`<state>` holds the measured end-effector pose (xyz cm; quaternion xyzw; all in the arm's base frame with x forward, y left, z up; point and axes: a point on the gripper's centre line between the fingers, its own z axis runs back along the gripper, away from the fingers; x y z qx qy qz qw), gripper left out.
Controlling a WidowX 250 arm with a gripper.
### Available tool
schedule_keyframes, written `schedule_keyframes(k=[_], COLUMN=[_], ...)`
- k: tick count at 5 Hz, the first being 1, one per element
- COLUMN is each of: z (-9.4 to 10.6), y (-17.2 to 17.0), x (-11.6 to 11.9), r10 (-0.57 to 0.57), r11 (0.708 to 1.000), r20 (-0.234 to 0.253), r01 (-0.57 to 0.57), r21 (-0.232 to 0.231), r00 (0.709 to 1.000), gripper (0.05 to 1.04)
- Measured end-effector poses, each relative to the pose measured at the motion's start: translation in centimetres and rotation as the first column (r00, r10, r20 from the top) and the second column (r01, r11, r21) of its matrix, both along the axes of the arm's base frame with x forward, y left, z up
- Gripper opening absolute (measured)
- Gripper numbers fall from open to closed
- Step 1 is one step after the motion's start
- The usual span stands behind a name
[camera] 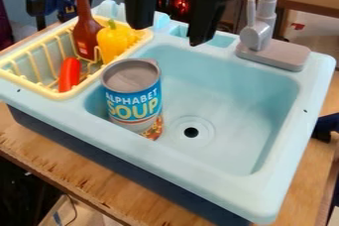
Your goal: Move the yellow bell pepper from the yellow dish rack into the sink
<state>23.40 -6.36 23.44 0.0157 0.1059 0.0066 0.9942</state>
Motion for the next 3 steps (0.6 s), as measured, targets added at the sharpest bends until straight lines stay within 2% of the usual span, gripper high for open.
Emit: schedule_keyframes(k=[1, 3], z=[-0.6, 1.1], y=[0.0, 4.5], x=[0.1, 4.1], r10=[0.000, 0.078], r11=[1.000, 0.997], r20=[-0.025, 0.040], r01=[0.000, -0.078], r21=[0.008, 0.001], r00=[1.000, 0.996], gripper=[1.000, 1.000])
